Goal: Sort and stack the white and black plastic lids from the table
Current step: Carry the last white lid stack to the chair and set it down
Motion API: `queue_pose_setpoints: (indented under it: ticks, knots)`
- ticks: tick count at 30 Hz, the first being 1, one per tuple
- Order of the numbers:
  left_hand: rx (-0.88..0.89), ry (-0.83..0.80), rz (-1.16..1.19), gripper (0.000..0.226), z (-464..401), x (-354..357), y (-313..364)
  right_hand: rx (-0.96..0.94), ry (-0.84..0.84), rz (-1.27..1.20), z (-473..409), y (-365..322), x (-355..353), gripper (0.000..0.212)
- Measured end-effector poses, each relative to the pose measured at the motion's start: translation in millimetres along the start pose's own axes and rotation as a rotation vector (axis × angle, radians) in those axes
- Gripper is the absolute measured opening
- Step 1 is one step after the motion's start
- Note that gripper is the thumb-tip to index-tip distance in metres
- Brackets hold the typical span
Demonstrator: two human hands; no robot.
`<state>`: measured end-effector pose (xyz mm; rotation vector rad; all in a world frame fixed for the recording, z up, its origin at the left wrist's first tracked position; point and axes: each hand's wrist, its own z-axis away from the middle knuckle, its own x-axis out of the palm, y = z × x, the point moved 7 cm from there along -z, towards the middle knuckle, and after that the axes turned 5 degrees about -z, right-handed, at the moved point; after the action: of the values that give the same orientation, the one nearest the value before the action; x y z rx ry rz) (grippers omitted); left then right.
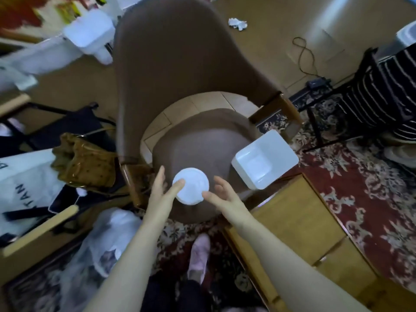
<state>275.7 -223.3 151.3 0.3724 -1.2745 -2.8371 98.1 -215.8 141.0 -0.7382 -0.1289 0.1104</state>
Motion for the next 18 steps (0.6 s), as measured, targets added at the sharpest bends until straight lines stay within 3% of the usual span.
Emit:
queue_pose_setpoints:
  ticks: [4,8,12,18]
  knots:
    - [-0.148,-0.177,0.027,0.076,-12,12,-20,0.093,-0.035,-0.018,-25,12,18,0.096]
    - [-0.112,-0.180,-0.022,0.049,-15,9,-31,0.061,-0.019,-0.055,-32,19,22,0.084]
    - [-0.089,-0.186,-0.035,0.097,-11,4,-32,0.048,0.007,-0.032,-26,22,19,0.080]
    - [-0.035,-0.182,-0.021,0.090,-10,3,-28,0.012,0.032,-0.074,-22,24,19,0.066]
